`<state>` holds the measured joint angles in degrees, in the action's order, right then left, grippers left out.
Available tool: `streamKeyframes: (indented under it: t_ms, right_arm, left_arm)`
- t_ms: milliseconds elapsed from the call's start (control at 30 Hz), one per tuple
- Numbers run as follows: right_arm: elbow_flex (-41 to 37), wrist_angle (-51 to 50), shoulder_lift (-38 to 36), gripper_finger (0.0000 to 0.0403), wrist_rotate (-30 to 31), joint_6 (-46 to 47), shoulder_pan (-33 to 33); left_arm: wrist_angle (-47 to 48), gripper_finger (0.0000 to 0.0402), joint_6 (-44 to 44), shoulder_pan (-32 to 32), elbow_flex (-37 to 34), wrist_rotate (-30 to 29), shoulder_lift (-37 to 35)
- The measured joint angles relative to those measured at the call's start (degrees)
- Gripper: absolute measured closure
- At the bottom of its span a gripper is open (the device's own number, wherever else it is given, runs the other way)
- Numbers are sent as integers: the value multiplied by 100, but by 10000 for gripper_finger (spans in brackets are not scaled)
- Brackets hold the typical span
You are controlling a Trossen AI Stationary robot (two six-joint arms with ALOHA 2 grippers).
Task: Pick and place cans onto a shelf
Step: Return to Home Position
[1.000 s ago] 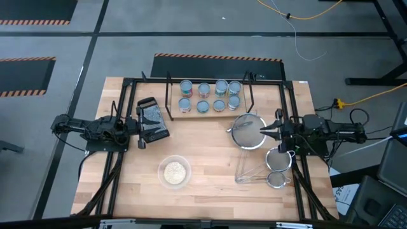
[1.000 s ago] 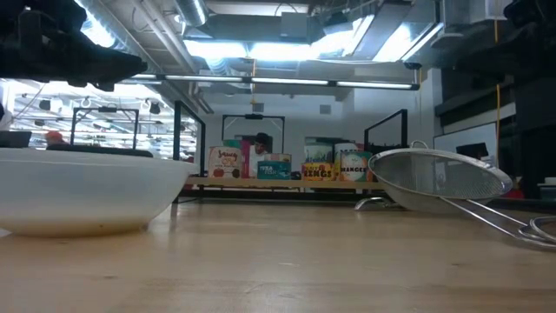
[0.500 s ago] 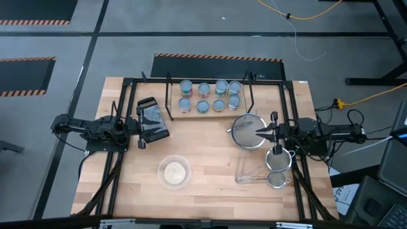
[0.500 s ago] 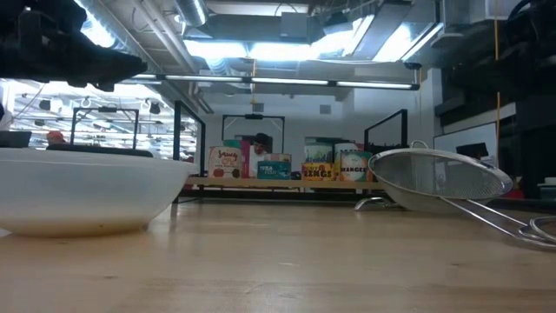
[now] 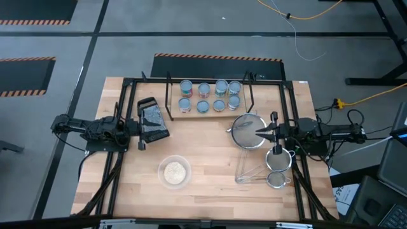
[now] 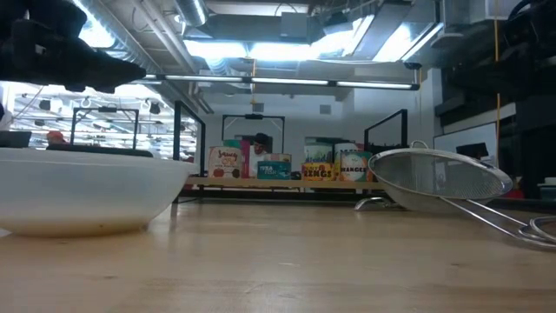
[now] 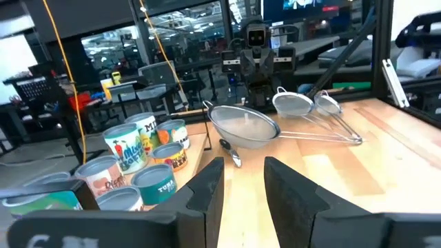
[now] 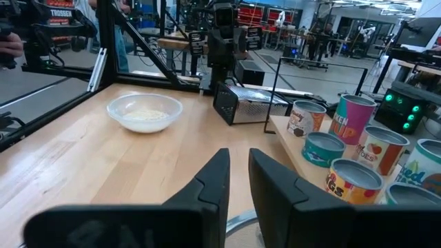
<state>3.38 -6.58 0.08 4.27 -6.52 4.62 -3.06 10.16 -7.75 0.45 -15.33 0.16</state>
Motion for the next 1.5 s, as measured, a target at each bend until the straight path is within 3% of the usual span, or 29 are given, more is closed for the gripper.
streamKeyframes:
  t_ms: [200,433,700,1500]
  right_arm:
    - [0,-1,0,342,-2,-1,0]
    - [0,-1,0,342,-2,2,0]
    - [0,-3,0,342,-2,55,0]
    - [0,-5,0,342,12,157,0]
  left_arm:
    - [3,304,241,95,0,2,1]
    - [4,304,385,627,0,6,0]
    - [71,304,387,1066,0,463,30]
    - [90,304,206,1128,0,586,31]
